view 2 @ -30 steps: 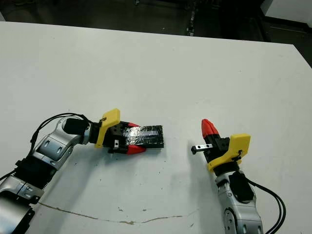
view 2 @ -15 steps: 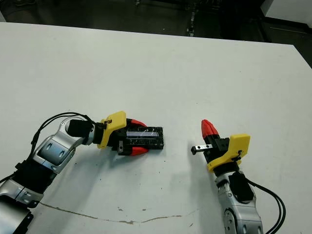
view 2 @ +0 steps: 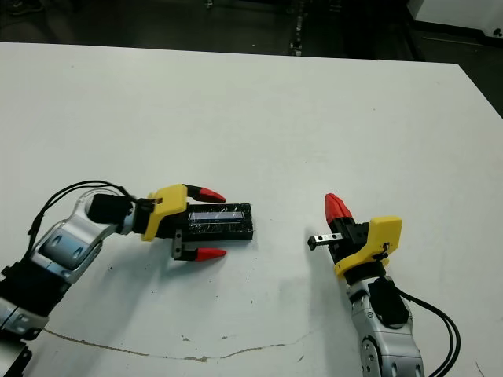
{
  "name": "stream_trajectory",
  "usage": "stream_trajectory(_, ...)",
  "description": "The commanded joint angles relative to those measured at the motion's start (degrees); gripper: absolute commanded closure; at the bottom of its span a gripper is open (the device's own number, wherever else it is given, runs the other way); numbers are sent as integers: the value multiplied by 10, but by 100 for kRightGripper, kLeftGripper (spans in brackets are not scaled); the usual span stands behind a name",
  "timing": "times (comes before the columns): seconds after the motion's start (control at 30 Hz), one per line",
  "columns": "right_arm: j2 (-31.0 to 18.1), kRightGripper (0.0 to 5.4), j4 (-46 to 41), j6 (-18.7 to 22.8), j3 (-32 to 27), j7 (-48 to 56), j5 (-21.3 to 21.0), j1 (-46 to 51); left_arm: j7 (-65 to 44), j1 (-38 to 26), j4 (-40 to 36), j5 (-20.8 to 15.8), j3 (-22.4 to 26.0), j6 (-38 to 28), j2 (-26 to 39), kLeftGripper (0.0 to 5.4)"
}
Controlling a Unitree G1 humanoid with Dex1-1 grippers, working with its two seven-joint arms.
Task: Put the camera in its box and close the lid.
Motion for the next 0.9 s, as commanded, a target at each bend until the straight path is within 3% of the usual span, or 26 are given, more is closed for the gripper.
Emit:
stream_trajectory(0.03,-5,540,-2,5,-4,0,2,2,-4,28,8,4,16,15,33,0)
stream_trajectory(0.27,-5,540,-7,5,-2,-6,-5,3,18,80,-7,-15,75,3,64,0)
stream_trajectory(0.67,-6,540,-3,5,-1,1,-1,0,67,188,-59,-65,221,33,135,0)
stream_trajectory(0.9,-6,540,-2,5,1,-2,-5,0,83,195,-142,-78,272,99,187,0)
